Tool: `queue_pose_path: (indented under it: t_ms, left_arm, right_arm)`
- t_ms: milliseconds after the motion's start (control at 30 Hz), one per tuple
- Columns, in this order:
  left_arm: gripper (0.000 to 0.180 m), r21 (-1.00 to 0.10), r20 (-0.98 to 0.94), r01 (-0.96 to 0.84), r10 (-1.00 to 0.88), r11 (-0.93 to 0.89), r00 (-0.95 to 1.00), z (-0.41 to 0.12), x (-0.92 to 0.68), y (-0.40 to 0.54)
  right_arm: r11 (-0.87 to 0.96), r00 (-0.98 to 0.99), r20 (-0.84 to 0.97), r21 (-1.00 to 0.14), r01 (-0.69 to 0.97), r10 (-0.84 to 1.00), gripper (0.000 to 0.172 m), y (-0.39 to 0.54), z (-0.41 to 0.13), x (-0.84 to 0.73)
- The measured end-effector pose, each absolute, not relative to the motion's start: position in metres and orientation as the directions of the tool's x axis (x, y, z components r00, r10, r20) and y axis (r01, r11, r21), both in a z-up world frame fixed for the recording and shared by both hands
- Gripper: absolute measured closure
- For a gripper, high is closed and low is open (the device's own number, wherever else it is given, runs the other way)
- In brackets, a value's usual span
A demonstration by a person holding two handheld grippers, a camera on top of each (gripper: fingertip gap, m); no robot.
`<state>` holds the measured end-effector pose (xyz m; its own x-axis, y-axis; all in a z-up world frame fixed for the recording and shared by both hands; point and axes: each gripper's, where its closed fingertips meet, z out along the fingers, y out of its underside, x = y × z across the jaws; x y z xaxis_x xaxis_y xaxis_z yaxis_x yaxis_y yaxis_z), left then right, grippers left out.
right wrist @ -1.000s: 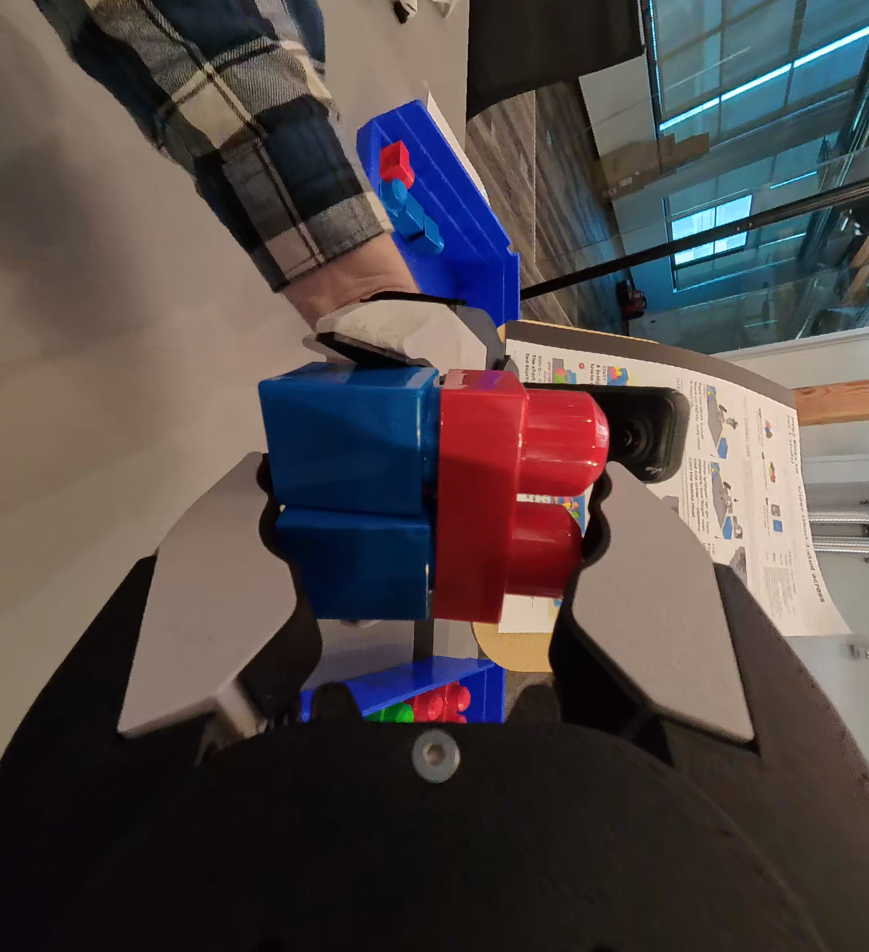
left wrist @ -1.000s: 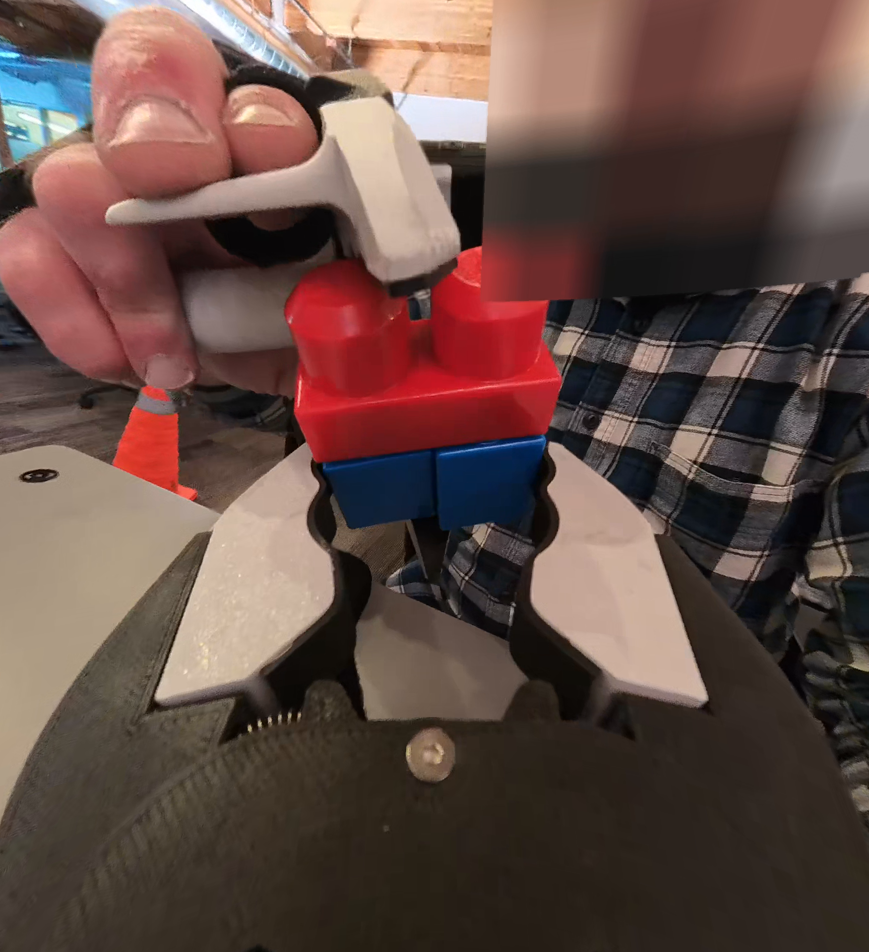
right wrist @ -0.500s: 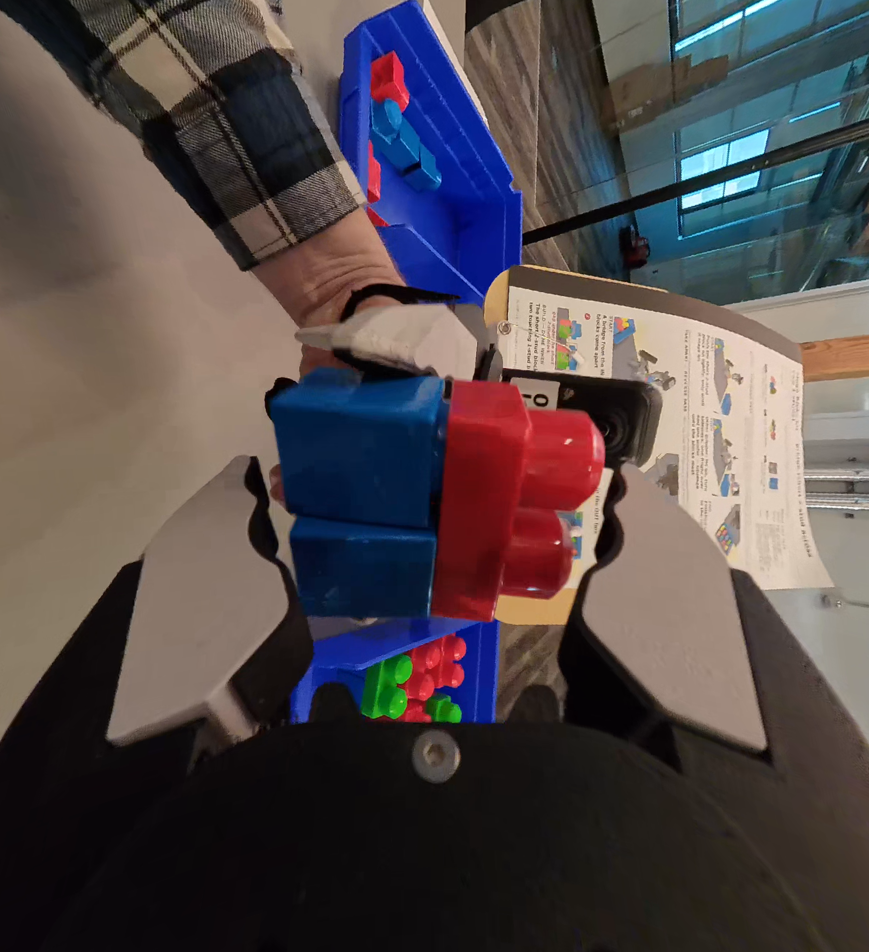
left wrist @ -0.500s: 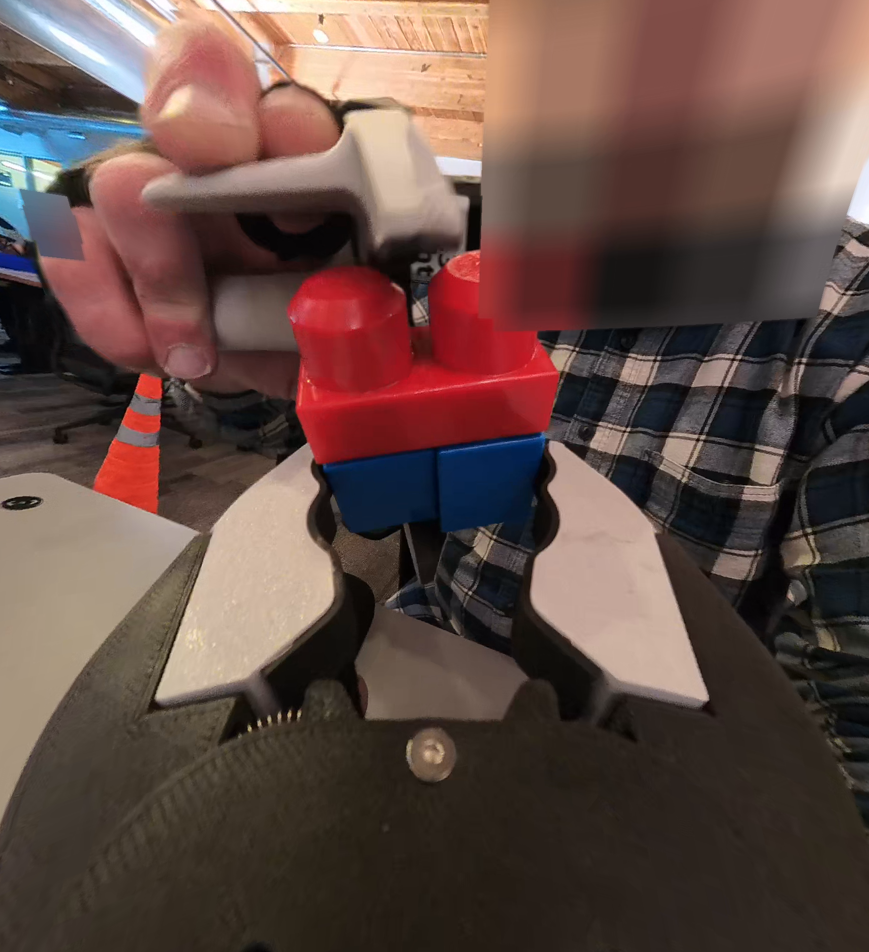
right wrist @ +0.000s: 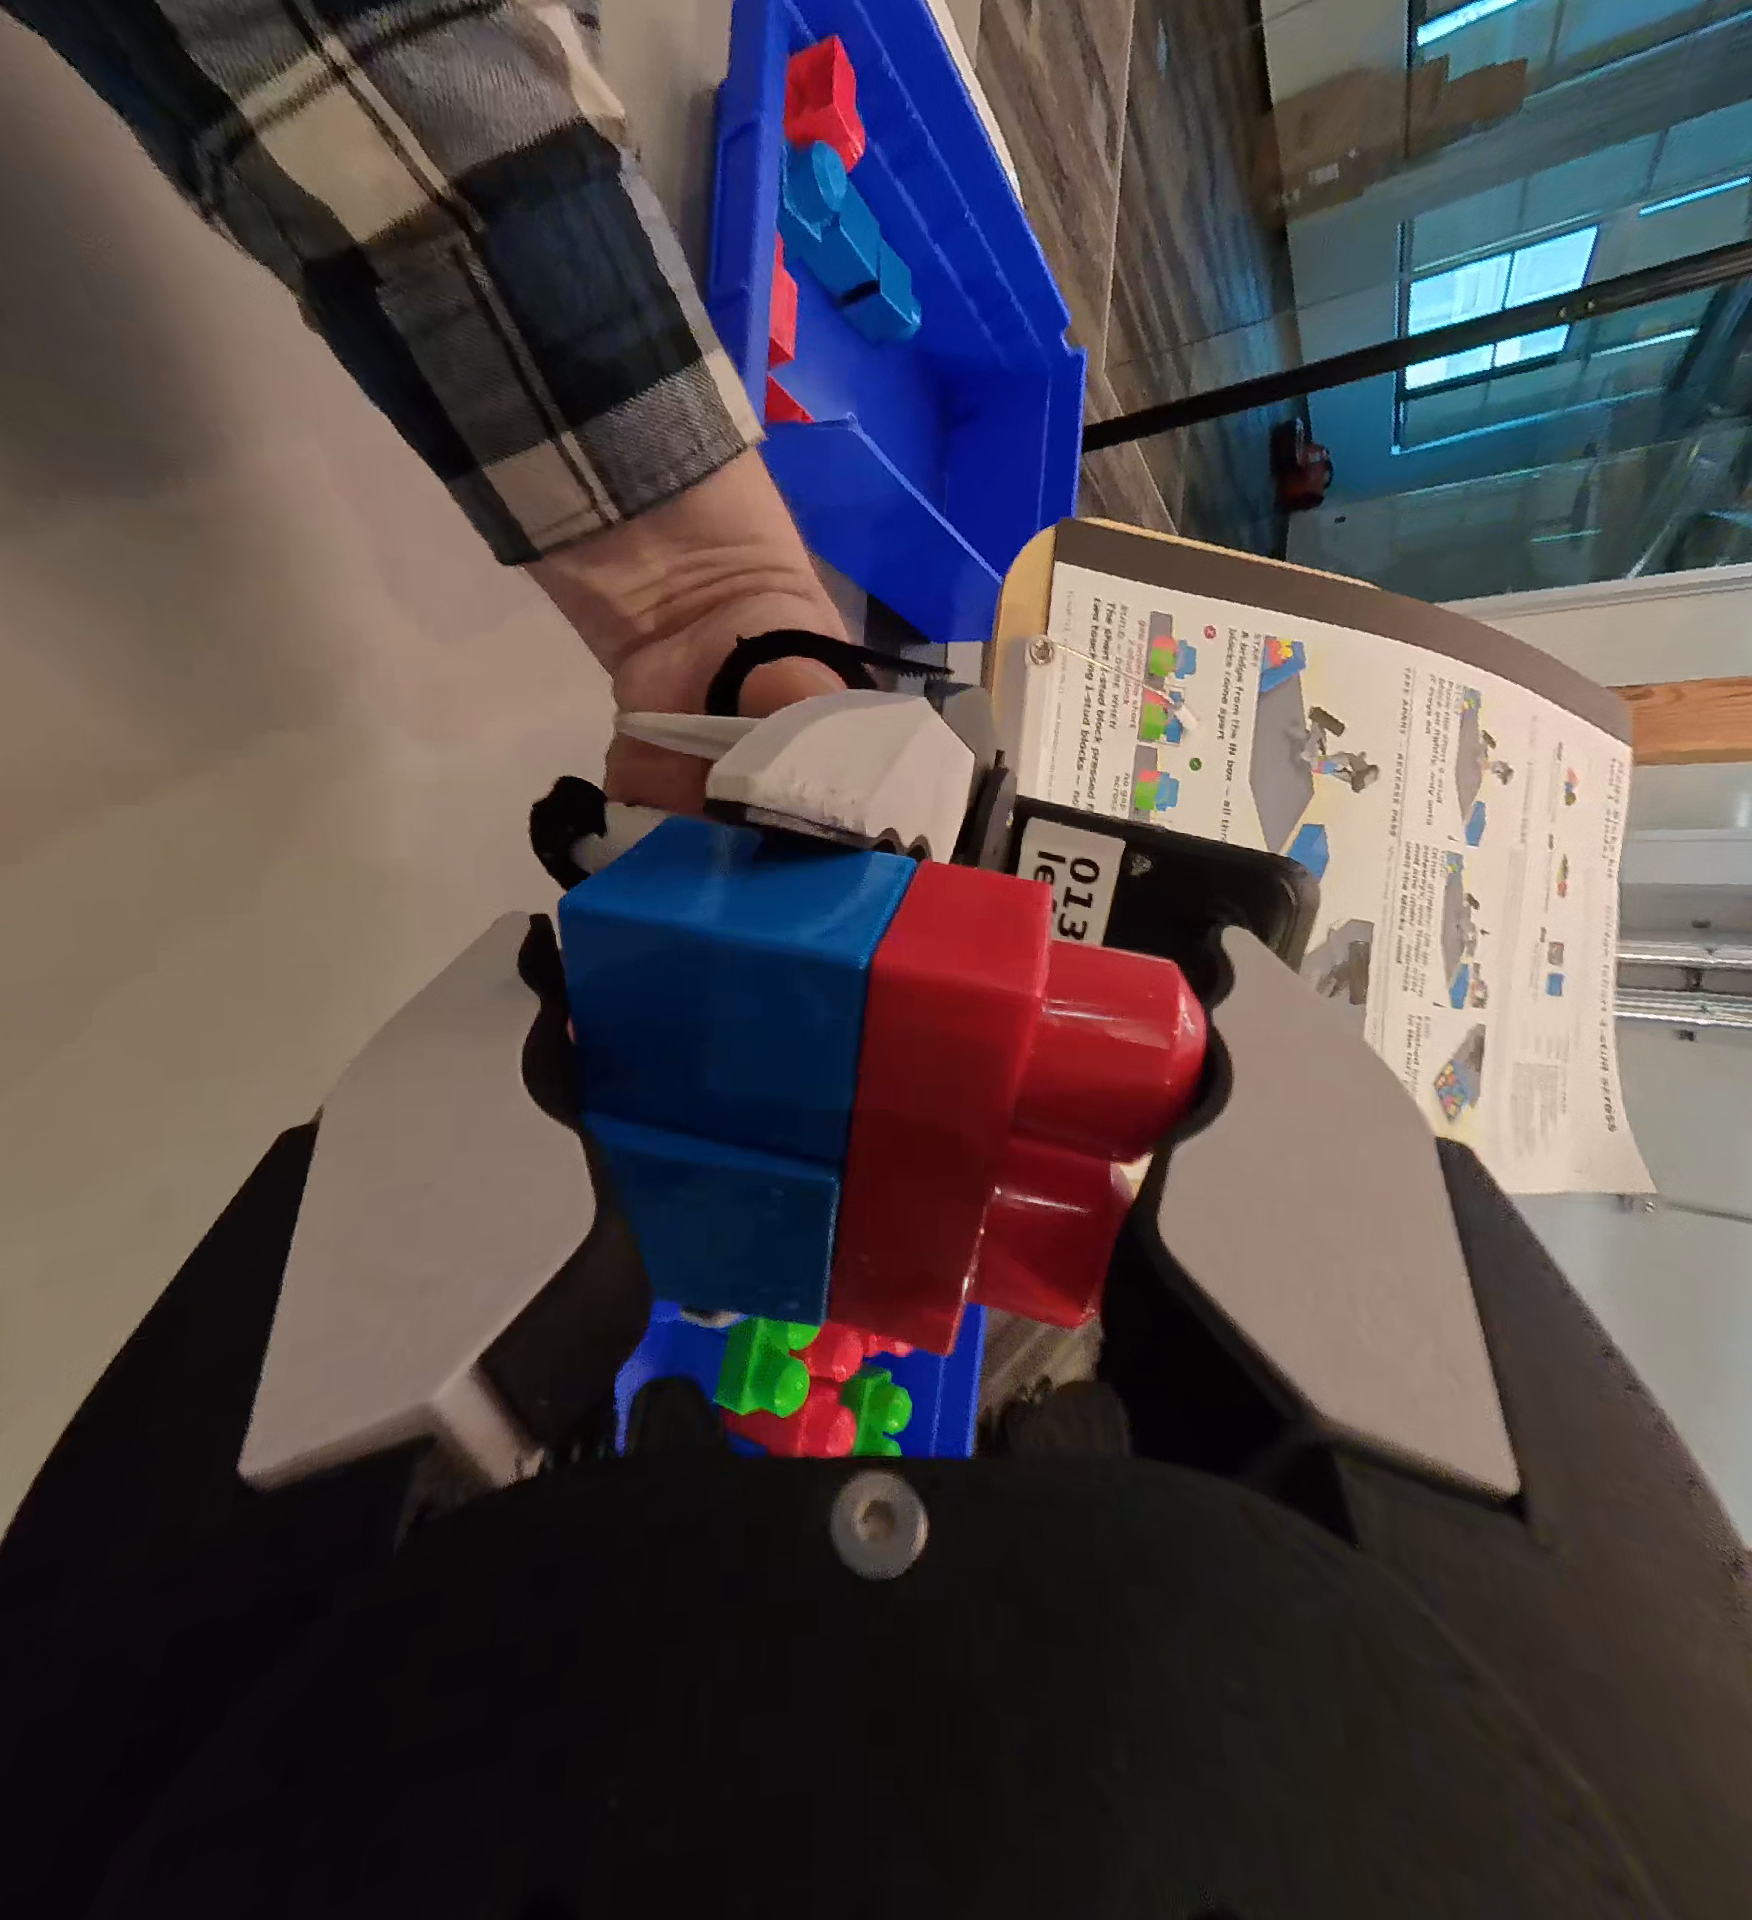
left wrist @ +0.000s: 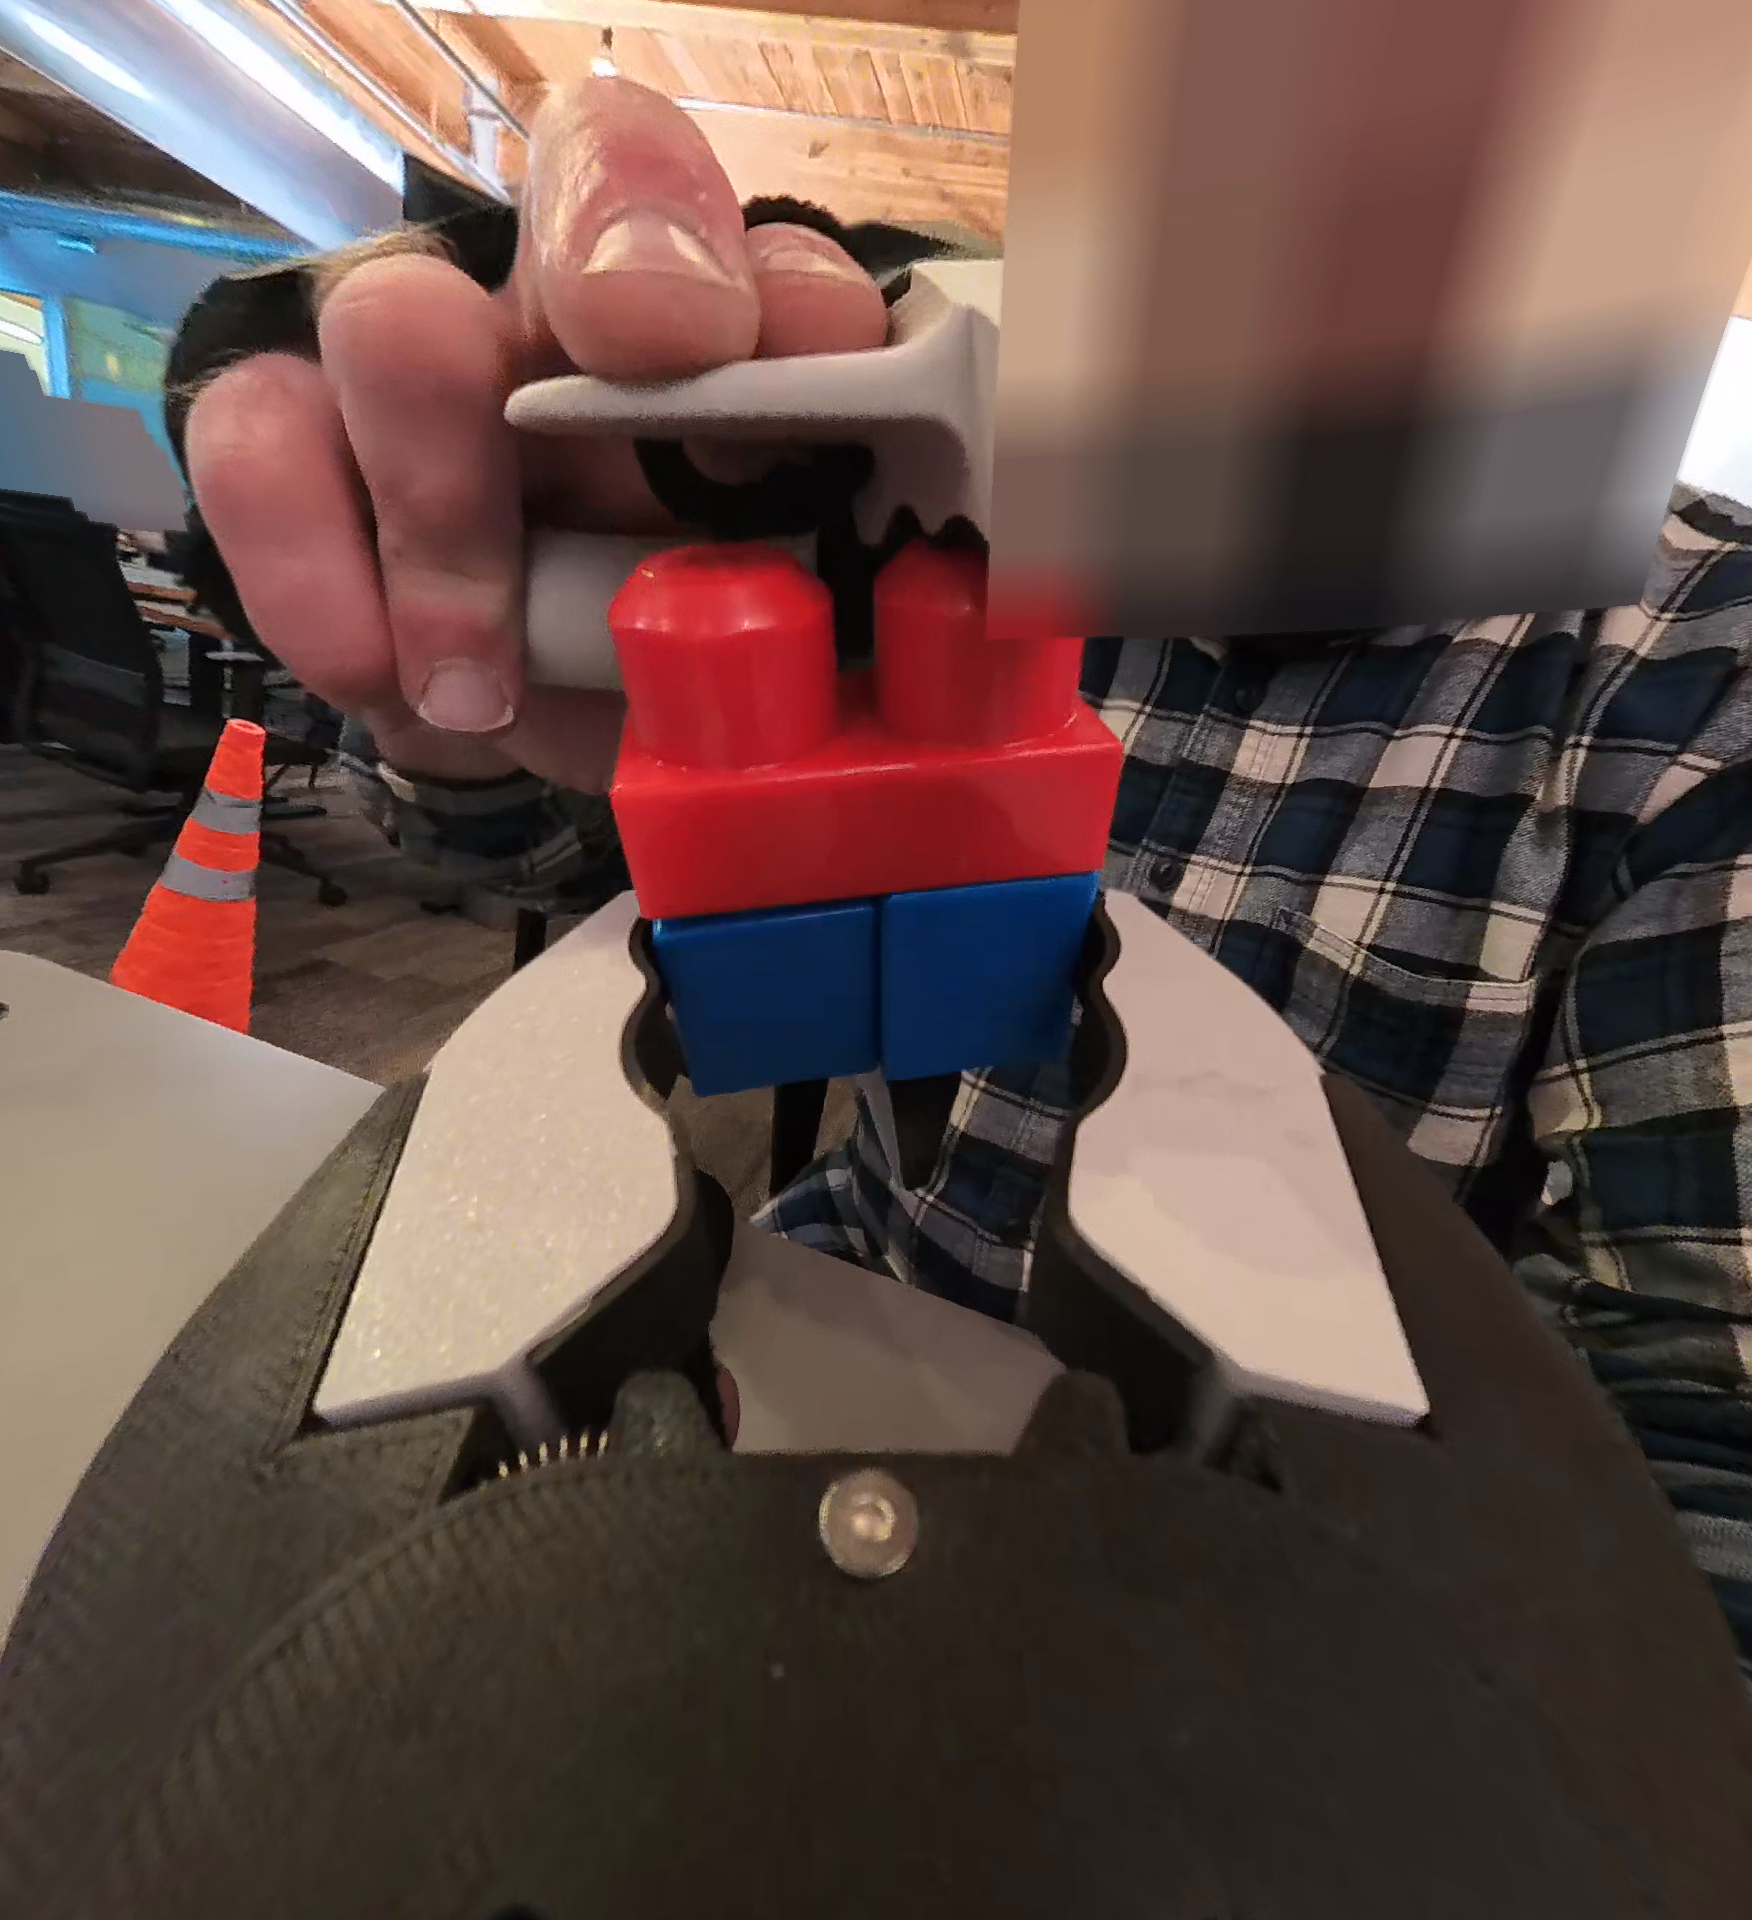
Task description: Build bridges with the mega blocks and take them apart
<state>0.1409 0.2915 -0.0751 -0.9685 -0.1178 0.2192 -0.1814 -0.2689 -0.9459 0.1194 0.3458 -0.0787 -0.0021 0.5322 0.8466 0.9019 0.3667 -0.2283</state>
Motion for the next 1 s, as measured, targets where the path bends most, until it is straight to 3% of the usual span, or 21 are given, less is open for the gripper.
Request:
queue_pose_path:
  t_ms: [300, 400, 667, 1000]
  left_arm:
    - [0.106, -0.934, 0.196, -0.152, -0.109, -0.323, -0.974, -0.076, 0.14, 0.294]
    - [0.106, -0.935, 0.16, -0.114, -0.11, -0.336, -0.981, -0.071, 0.138, 0.293]
    - [0.106, -0.926, 0.159, -0.138, -0.032, -0.352, -0.987, -0.07, 0.131, 0.289]
    - [0.106, -0.92, 0.133, -0.104, -0.051, -0.379, -0.99, -0.067, 0.135, 0.287]
  right_arm:
    - [0.35, 0.015, 0.834, -0.248, 0.903, 0.552, 0.058, 0.347, -0.081, 0.118]
    - [0.371, 0.03, 0.844, -0.267, 0.889, 0.535, 0.048, 0.344, -0.071, 0.121]
    - [0.34, -0.015, 0.798, -0.239, 0.91, 0.602, 0.052, 0.341, -0.087, 0.132]
    - [0.285, -0.004, 0.831, -0.186, 0.94, 0.557, 0.06, 0.345, -0.082, 0.138]
